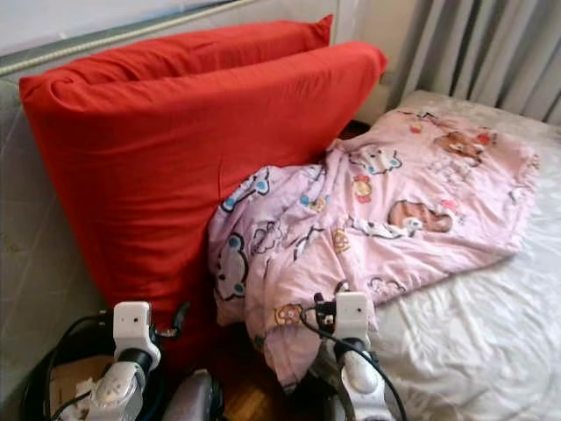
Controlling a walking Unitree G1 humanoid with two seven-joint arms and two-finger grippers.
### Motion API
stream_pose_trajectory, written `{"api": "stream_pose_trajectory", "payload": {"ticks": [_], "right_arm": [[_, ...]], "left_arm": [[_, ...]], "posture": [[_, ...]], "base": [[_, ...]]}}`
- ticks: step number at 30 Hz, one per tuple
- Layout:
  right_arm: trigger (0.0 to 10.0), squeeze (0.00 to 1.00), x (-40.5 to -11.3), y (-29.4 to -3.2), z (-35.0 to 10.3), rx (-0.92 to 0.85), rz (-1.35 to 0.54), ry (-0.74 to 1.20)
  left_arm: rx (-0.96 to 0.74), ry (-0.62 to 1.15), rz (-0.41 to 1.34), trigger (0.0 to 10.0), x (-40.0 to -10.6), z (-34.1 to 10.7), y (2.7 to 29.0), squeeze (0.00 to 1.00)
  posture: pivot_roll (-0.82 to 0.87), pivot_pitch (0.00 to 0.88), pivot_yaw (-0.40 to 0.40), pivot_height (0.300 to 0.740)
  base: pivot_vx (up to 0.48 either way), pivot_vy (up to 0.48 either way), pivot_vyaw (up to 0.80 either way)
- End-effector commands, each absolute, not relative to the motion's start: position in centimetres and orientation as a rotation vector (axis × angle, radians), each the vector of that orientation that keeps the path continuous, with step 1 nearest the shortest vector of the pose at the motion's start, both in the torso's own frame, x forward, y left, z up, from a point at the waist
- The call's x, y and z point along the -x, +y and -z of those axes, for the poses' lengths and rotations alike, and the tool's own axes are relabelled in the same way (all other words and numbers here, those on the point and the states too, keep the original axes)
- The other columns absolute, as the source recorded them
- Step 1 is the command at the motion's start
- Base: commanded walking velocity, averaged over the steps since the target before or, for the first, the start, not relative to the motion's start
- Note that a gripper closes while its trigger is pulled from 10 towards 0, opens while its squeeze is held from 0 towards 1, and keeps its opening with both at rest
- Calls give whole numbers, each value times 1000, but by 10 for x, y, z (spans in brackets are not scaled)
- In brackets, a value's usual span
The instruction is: Clean up the room
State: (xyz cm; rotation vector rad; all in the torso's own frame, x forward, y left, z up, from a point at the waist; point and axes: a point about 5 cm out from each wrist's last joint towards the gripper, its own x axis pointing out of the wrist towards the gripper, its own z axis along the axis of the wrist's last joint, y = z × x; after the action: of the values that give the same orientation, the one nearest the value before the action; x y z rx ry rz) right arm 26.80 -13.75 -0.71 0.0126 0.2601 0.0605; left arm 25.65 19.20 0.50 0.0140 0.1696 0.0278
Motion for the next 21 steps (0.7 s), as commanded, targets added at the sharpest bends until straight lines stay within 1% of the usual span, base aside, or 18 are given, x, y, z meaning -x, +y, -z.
{"api": "stream_pose_trajectory", "payload": {"ticks": [1, 5, 10, 21], "right_arm": [[10000, 0, -269, -139, 5, -15, -49, 246], [10000, 0, -270, -141, 6, -67, -18, 262], [10000, 0, -271, -143, 4, -73, -13, 239], [10000, 0, -271, -137, 1, -71, -31, 224]], "left_arm": [[-16, 200, -22, 10000, -255, -1, 191, 0], [-26, 213, -31, 10000, -255, 0, 192, 0], [-23, 209, -25, 10000, -255, -1, 190, 0], [-20, 203, -22, 10000, -255, -2, 188, 0]], "posture": [[-16, 56, 3, 619], [-19, 57, 3, 619], [-19, 57, 3, 619], [-19, 58, 3, 619]], "base": [[0, 0, 0], [0, 0, 0], [250, 0, -545], [275, 0, 0]]}}
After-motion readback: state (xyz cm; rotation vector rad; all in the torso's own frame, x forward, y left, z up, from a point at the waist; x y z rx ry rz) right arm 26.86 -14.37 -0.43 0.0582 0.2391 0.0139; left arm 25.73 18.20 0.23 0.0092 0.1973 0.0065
